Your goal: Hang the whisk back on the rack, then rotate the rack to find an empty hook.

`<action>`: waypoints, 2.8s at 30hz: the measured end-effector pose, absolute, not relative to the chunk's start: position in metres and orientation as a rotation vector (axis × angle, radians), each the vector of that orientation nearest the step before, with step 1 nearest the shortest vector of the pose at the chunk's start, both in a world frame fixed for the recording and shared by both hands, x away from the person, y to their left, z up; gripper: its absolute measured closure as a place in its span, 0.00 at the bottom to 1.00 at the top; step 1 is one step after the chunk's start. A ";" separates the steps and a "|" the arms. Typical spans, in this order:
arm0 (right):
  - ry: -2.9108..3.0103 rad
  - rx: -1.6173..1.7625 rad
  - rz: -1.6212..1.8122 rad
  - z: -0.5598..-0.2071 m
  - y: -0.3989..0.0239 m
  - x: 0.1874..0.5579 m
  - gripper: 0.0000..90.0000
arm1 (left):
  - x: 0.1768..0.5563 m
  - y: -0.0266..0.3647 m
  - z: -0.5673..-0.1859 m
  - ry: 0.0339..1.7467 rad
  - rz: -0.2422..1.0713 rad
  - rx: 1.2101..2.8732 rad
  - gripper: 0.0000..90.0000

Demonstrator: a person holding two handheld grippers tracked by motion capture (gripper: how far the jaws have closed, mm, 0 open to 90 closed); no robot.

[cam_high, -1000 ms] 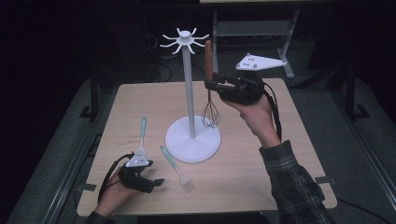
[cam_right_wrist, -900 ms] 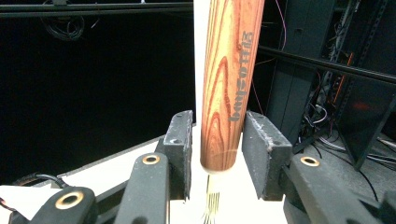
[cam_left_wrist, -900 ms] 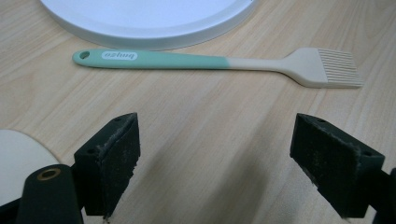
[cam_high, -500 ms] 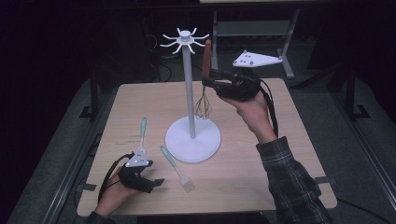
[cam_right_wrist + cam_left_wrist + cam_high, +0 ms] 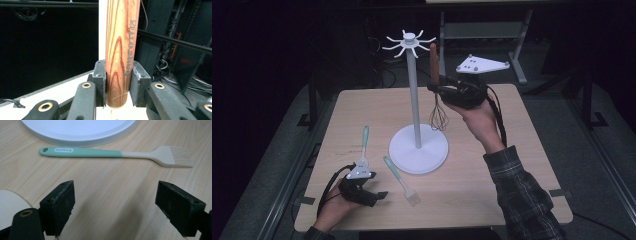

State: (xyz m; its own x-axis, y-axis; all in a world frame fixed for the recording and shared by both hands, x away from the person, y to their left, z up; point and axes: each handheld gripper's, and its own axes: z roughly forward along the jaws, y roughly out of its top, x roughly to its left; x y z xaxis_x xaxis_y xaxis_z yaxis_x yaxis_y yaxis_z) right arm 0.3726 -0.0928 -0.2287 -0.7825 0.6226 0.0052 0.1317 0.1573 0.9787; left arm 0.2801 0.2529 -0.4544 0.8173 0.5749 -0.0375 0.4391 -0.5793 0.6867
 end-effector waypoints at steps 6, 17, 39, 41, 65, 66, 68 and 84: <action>2.037 0.740 1.615 -0.225 -0.085 0.373 0.78 | 0.280 0.253 -0.454 0.739 0.245 2.281 0.17; 2.050 0.676 1.675 -0.229 -0.086 0.366 0.69 | 0.280 0.253 -0.454 0.734 0.242 2.280 0.17; 2.046 0.669 1.732 -0.229 -0.092 0.365 0.77 | 0.280 0.253 -0.454 0.732 0.251 2.280 0.17; 2.051 0.677 1.722 -0.229 -0.088 0.367 0.76 | 0.279 0.253 -0.454 0.737 0.247 2.280 0.17; 2.166 0.790 1.623 -0.277 -0.131 0.345 0.36 | 0.279 0.253 -0.441 0.783 0.204 2.195 0.30; 2.175 0.797 1.613 -0.281 -0.134 0.344 0.35 | 0.279 0.253 -0.439 0.796 0.198 2.184 0.33; 2.188 0.814 1.602 -0.290 -0.141 0.341 0.34 | 0.280 0.252 -0.435 0.804 0.185 2.168 0.40; 2.289 0.889 1.486 -0.356 -0.168 0.313 0.27 | 0.294 0.239 -0.365 0.746 0.137 2.145 1.00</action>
State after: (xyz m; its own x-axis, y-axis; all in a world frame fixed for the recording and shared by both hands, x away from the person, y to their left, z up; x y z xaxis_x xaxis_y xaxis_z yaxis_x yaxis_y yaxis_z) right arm 0.3127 -0.1680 -0.3557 -0.7751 0.6237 0.1007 0.3460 0.2856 0.8937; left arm 0.2945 0.2388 -0.3646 0.8168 0.5553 -0.1566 0.4638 -0.4704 0.7508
